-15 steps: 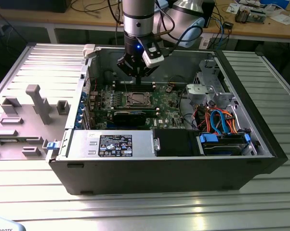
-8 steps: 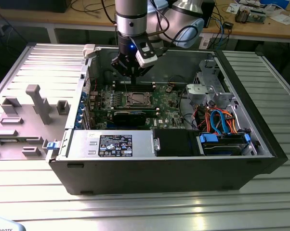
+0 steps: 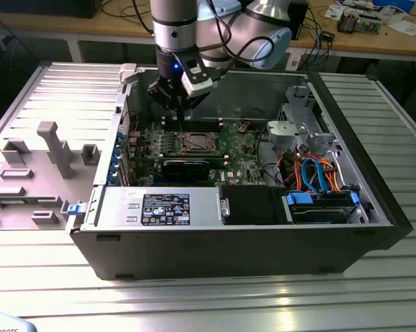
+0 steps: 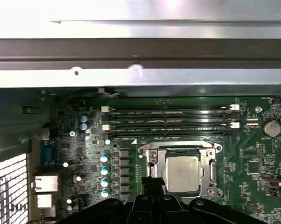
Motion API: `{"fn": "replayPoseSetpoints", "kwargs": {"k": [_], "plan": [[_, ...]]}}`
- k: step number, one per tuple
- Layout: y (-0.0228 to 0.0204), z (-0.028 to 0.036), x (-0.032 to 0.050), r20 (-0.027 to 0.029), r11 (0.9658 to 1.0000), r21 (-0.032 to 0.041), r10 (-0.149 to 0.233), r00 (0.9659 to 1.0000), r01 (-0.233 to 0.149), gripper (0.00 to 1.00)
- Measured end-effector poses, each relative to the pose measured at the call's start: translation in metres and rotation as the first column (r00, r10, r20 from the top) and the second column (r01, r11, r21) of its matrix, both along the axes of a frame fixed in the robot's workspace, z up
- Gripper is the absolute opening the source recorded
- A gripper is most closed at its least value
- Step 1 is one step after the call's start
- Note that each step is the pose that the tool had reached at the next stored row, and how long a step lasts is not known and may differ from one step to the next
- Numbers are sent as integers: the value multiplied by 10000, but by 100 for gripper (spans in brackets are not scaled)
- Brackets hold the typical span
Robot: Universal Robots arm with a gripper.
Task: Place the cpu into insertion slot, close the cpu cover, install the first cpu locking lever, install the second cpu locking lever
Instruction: 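Install the first cpu locking lever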
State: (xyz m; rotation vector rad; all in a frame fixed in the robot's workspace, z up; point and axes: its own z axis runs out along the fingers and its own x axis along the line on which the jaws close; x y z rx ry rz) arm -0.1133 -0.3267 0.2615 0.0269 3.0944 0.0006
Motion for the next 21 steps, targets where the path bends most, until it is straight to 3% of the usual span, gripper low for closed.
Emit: {"fn": "replayPoseSetpoints", "kwargs": {"k": [7, 12, 21], "plan": [[4, -1, -155, 0, 10000, 1, 77, 10000, -77, 11], [37, -1, -186, 1, 10000, 0, 76, 10000, -76, 11], [180, -4, -186, 2, 10000, 0, 76, 10000, -76, 11]]}}
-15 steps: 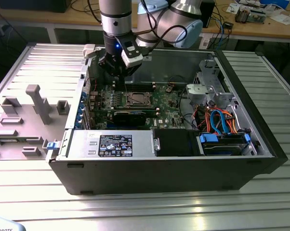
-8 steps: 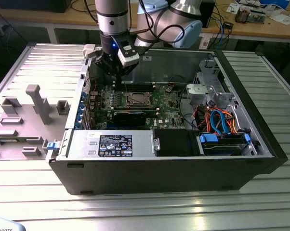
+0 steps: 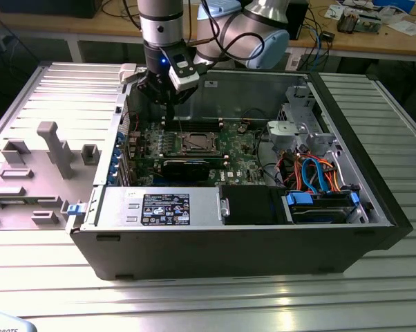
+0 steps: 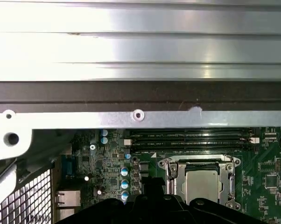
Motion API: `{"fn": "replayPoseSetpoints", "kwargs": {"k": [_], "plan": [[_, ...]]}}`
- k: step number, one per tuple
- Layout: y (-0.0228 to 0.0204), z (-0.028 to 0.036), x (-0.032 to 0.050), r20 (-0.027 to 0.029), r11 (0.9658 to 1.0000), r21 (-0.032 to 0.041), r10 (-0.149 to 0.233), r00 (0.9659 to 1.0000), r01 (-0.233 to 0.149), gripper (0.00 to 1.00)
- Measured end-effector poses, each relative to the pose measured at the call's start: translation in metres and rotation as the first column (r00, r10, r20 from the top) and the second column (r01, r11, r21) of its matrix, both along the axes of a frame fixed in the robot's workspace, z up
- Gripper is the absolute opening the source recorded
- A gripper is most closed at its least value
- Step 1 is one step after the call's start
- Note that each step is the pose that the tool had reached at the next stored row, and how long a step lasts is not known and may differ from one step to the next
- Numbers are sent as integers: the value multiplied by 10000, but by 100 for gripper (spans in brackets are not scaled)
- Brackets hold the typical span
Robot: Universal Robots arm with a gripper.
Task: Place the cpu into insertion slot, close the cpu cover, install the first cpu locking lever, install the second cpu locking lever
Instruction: 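Install the first cpu locking lever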
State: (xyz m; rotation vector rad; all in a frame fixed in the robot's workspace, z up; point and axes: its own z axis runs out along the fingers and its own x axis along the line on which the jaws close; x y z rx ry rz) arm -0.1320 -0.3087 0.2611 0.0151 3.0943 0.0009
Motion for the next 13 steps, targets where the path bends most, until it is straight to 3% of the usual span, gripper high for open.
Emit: {"fn": "replayPoseSetpoints", "kwargs": {"k": [13], "plan": [[43, -2, 126, 0, 10000, 0, 0, 10000, 0, 11]]}}
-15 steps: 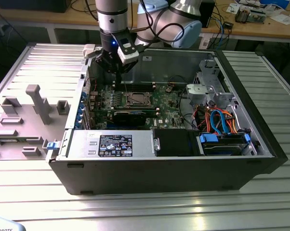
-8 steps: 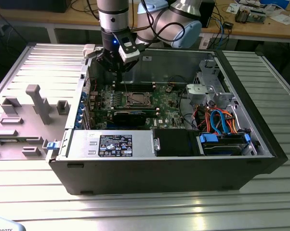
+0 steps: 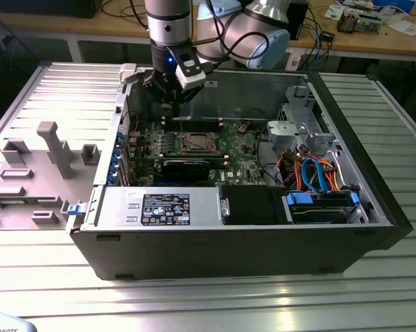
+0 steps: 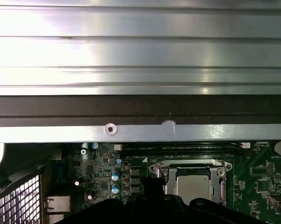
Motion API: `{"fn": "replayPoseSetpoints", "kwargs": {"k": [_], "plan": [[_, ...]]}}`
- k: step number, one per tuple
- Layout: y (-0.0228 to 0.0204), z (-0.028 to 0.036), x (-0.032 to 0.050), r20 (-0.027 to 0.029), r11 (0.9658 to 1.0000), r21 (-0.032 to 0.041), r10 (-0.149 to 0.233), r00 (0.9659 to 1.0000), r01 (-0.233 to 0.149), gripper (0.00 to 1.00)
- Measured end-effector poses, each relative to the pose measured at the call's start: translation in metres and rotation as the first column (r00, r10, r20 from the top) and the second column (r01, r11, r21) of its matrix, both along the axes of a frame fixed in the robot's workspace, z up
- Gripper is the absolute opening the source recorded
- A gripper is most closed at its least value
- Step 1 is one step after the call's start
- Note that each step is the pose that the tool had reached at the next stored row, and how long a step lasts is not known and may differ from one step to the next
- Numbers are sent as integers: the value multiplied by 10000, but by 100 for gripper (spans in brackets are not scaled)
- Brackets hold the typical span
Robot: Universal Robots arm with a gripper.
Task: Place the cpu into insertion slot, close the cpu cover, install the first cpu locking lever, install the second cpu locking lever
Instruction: 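Install the first cpu locking lever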
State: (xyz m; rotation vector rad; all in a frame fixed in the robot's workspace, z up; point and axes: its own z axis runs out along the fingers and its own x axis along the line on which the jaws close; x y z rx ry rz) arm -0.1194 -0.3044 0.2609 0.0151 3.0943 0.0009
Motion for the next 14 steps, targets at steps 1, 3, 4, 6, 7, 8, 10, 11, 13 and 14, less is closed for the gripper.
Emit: {"fn": "replayPoseSetpoints", "kwargs": {"k": [1, 3, 4, 6, 7, 8, 10, 11, 13, 14], "plan": [[2, 0, 19, 0, 10000, 0, 0, 10000, 0, 11], [3, -3, 75, 1, 10000, 1, 0, 10000, 0, 11], [3, -3, 109, 1, 10000, 0, 0, 10000, 0, 11], [3, -3, 144, 0, 10000, 0, 0, 10000, 0, 11], [3, -4, 171, 0, 10000, 0, 0, 10000, 0, 11], [3, -4, 184, 0, 10000, 0, 0, 10000, 0, 11], [2, -4, 199, -1, 10000, 0, 0, 10000, 0, 11], [3, -4, 200, 0, 10000, 0, -1, 10000, 1, 11], [3, -4, 201, 0, 10000, 0, -2, 10000, 2, 11], [3, -4, 201, 0, 10000, 0, 0, 10000, 0, 11]]}}
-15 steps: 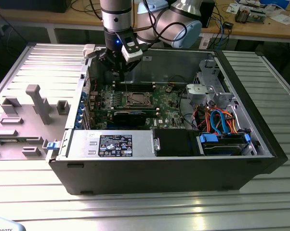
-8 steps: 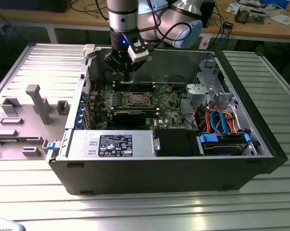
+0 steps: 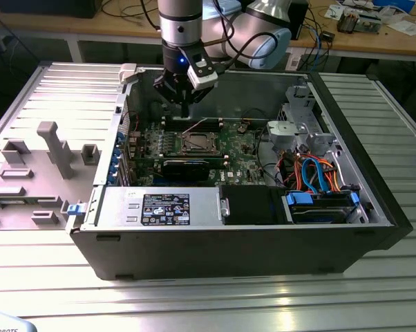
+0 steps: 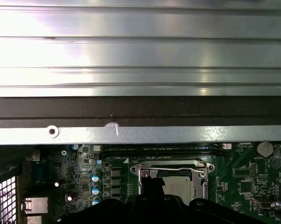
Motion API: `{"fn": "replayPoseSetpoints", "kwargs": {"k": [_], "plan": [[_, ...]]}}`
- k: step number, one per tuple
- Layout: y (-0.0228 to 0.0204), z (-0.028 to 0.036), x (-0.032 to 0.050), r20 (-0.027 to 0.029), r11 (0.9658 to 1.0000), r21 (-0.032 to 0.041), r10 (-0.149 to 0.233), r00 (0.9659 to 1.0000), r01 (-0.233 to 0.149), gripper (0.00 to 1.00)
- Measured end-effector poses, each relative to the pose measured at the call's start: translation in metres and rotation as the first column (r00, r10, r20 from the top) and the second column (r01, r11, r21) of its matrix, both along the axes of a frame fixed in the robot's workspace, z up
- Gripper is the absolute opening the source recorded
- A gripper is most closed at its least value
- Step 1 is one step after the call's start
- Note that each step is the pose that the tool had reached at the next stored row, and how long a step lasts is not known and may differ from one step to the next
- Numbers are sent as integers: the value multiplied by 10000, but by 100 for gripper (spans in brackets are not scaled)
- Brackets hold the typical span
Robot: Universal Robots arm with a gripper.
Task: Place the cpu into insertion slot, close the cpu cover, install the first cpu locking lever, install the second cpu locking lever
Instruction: 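Install the first cpu locking lever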
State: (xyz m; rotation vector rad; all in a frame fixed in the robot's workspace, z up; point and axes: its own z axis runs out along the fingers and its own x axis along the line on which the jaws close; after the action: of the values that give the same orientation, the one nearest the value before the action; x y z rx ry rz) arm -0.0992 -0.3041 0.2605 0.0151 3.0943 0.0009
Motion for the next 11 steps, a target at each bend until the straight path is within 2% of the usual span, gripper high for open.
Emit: {"fn": "replayPoseSetpoints", "kwargs": {"k": [2, 3, 4, 11], "plan": [[0, -1, 1, 2, 10000, 4, 0, 10000, 0, 11], [0, -5, 4, 1, 10000, 30, 3, 10000, -3, 11], [1, -22, 15, 1, 10000, 98, -13, 10000, 13, 11], [17, -96, 69, 1, 9999, 100, -97, 10000, 97, 11]]}}
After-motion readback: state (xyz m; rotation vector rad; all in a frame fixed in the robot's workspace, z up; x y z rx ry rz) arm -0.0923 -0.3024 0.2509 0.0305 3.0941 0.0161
